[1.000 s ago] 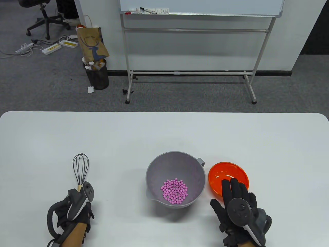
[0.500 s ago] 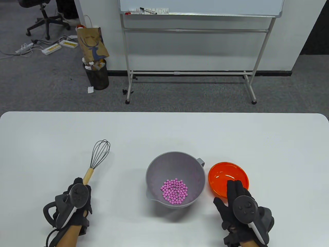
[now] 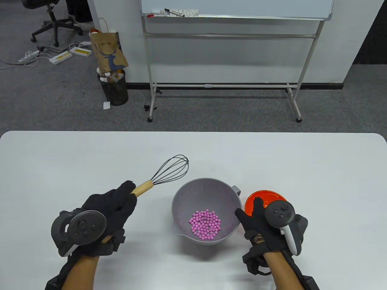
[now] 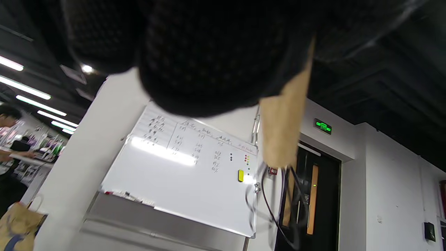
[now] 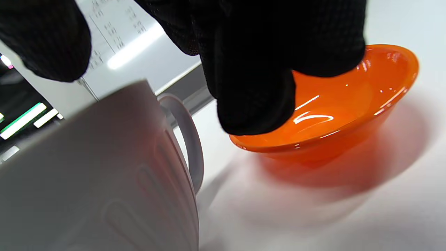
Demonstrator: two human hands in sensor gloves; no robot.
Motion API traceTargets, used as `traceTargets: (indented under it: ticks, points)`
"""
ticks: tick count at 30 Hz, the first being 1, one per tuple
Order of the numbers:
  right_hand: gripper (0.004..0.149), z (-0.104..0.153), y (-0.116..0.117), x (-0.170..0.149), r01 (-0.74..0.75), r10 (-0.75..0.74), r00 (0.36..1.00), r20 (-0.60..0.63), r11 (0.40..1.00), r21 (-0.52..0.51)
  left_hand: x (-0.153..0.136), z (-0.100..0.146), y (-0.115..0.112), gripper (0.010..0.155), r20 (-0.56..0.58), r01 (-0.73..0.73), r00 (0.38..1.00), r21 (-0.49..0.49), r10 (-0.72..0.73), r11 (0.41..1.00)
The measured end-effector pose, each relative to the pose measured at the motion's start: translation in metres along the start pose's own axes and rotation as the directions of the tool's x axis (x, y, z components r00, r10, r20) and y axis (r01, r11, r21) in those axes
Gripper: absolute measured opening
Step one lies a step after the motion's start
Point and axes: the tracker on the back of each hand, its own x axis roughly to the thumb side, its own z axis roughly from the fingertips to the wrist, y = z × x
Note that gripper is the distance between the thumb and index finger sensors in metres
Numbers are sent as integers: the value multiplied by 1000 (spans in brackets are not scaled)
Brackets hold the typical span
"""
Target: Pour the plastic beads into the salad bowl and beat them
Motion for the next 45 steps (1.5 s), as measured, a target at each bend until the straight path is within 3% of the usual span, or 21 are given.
traceTargets:
  ticks: [5,9,11,14,20,22,26,28,35,39,42,45]
  points:
    - [82,-17,15,17,-95,97,990,-106,995,28,36,-8,-33,53,44,33,999,-41,-31,999]
    - [60,-30,26,11,-31,52,988,-146,990,138,53,-9,-62,54,88,109,991,-109,-100,988]
    - [55,-31,26,12,-8,29,987,-156,992,129,59,-11,-72,49,132,171,980,-185,-148,968]
    - [52,-29,26,15,-45,60,988,-144,993,105,68,-8,-82,46,187,288,950,-202,-251,936]
    - [52,-29,27,16,-56,70,988,-140,993,101,88,-8,-85,45,311,384,906,-322,-287,865]
    - [51,-28,27,16,-57,70,988,-138,994,99,96,-8,-81,45,355,365,903,-331,-243,870]
    - [52,-28,28,15,-59,71,988,-136,994,89,99,-9,-79,45,329,219,941,-410,-80,886]
    - [52,-28,28,15,-59,70,988,-136,995,86,96,-8,-88,45,301,146,954,-434,-9,889]
    - [52,-27,29,16,-70,80,988,-135,995,75,82,-2,-112,46,192,157,977,-323,-97,933]
    - [52,-27,29,16,-68,78,988,-134,995,76,75,0,-117,50,202,214,966,-254,-164,943]
    - [52,-27,29,16,-66,77,988,-135,995,78,74,-1,-114,50,202,263,955,-235,-217,936]
    - [52,-27,30,16,-66,76,988,-135,995,78,76,-3,-108,45,217,297,946,-283,-241,912]
